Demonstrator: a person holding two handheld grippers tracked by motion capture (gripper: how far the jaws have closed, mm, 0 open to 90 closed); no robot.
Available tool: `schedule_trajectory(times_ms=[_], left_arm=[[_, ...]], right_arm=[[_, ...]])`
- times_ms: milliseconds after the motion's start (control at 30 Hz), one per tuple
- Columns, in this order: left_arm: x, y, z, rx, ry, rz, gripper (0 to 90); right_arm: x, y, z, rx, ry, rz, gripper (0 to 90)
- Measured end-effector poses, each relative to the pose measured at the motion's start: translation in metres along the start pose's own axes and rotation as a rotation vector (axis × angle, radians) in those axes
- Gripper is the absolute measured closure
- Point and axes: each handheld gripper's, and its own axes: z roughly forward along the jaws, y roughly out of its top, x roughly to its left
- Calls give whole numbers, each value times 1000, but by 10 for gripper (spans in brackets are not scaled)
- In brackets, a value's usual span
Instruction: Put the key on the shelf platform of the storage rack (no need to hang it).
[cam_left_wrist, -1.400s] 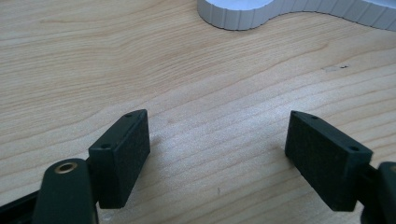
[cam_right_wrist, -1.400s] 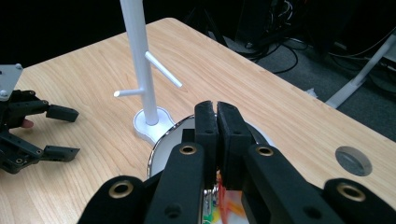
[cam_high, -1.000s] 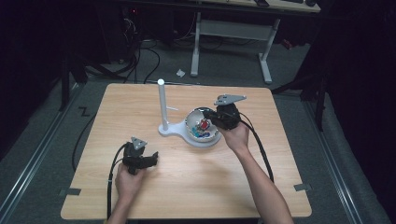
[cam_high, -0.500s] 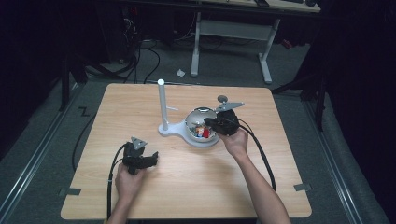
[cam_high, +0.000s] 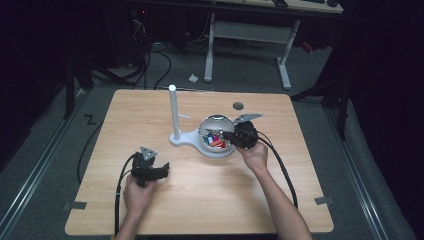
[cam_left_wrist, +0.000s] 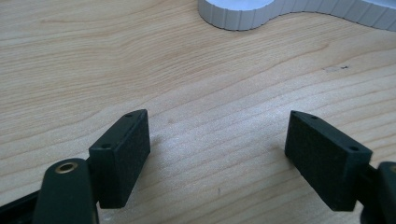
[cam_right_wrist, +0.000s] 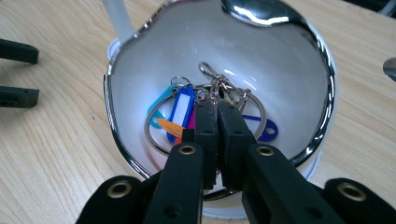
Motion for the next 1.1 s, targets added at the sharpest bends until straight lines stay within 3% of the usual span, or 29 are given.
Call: schedule_trajectory(times_ms=[267, 400, 500, 700, 833, 1100], left_arm=[[0, 0, 0, 1, 0, 5, 225], [1, 0, 0, 3, -2, 6, 225], [1, 1, 0, 4, -6, 17, 225], [1, 0, -1, 8, -10, 18, 224], [2, 0, -1, 9, -11, 19, 224], [2, 0, -1, 9, -11, 21, 224]], right_arm=[[3, 1, 3, 0, -14, -1, 857], [5, 1, 6, 27, -34, -17, 788], [5, 1, 5, 16, -37, -10, 702], [9, 4, -7, -17, -70, -23, 535], [9, 7, -18, -38, -95, -29, 502], [7, 8, -37, -70, -99, -10, 478]])
